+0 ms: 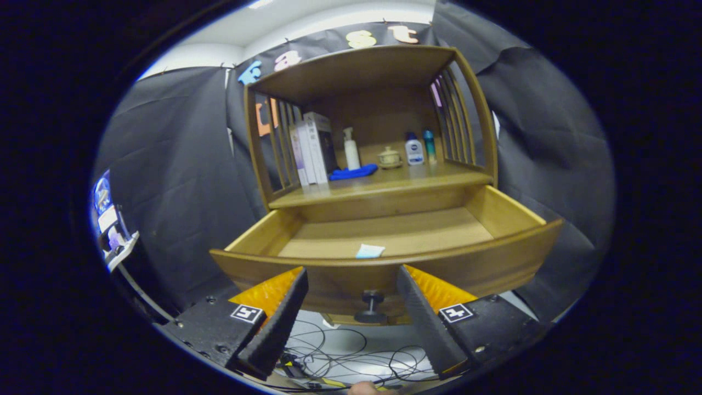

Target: Pull open the drawer, take out the items inside it, and place them on the countertop above the cabinet.

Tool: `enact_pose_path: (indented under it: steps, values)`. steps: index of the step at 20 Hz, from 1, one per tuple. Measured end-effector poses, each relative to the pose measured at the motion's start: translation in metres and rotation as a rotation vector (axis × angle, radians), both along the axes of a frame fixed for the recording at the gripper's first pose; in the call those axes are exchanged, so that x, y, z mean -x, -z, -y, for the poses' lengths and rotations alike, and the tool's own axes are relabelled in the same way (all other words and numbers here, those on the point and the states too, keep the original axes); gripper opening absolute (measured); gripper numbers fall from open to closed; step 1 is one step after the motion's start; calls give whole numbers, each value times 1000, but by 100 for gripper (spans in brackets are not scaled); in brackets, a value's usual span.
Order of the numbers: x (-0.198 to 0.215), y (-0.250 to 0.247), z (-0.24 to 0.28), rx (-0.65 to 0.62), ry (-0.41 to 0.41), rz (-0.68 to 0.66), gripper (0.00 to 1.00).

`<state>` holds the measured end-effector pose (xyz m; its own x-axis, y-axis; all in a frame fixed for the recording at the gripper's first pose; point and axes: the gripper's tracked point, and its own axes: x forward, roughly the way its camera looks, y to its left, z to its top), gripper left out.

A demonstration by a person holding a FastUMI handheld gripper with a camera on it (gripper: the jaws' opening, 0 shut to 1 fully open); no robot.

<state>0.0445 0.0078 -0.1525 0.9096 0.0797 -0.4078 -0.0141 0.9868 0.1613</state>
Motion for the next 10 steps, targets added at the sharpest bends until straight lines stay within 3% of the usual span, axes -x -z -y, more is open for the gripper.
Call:
enact_pose_path:
  steps: [5, 10]
  values:
    - [-32, -34, -10, -8, -51, -29, 100]
    - [-67, -34, -5, -64, -62, -168, 100]
